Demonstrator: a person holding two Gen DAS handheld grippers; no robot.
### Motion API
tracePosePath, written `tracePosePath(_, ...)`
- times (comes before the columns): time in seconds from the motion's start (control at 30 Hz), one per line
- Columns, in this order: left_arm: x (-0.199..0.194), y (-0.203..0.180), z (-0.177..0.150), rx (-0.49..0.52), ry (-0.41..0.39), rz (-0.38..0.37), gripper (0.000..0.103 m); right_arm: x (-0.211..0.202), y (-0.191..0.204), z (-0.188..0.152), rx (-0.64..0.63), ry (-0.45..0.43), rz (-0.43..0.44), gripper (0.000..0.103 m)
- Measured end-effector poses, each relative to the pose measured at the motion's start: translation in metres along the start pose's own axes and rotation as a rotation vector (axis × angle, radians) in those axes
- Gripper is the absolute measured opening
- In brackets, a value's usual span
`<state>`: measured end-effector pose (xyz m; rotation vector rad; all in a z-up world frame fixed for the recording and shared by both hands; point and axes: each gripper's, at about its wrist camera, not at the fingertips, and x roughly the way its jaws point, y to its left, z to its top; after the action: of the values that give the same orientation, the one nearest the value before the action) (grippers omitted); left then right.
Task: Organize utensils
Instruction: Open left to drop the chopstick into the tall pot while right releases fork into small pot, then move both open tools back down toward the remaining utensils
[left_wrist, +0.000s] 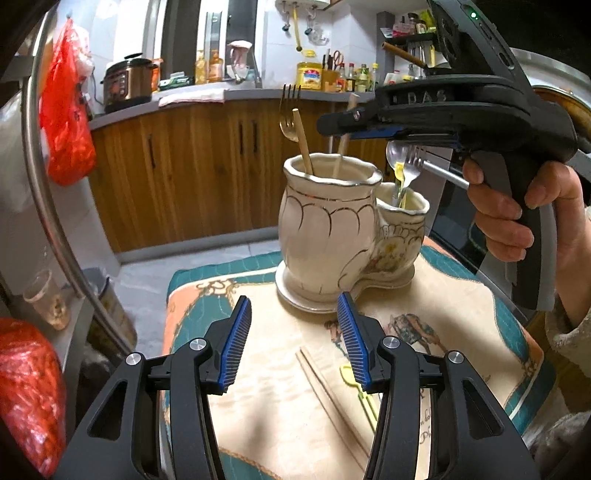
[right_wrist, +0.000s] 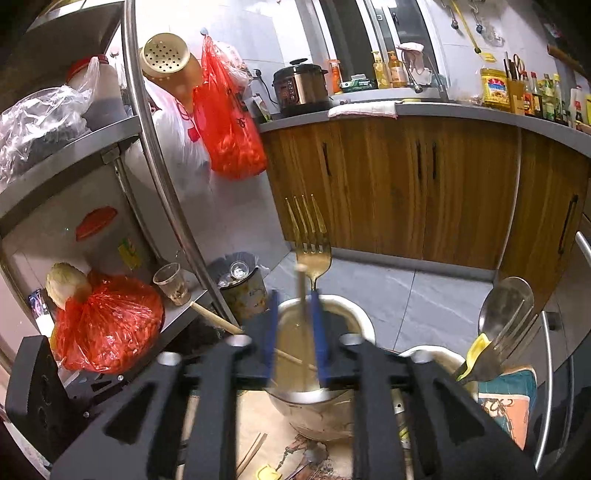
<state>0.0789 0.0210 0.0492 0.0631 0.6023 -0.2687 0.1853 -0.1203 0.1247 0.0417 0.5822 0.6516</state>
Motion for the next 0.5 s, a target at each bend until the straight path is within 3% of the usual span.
tracePosePath(0.17,-0.007,-0.005,0.0,0.007,0.025,0.024,0.05,-0.021,0.0,0.006,0.0,-0.04,-0.021,0.028)
tracePosePath(0.3,-0.009,-0.005,-0.002,-0.008,0.06,0.043,0.05,-0.045,-0.003,0.004,0.006,-0.077,-0.062,0.038)
tracePosePath(0.5,-0.008,-0.003,-0.015,-0.027,0.128,0.068,0.05,-0.074,-0.014,-0.017,0.032,-0.064,-0.13,0.048)
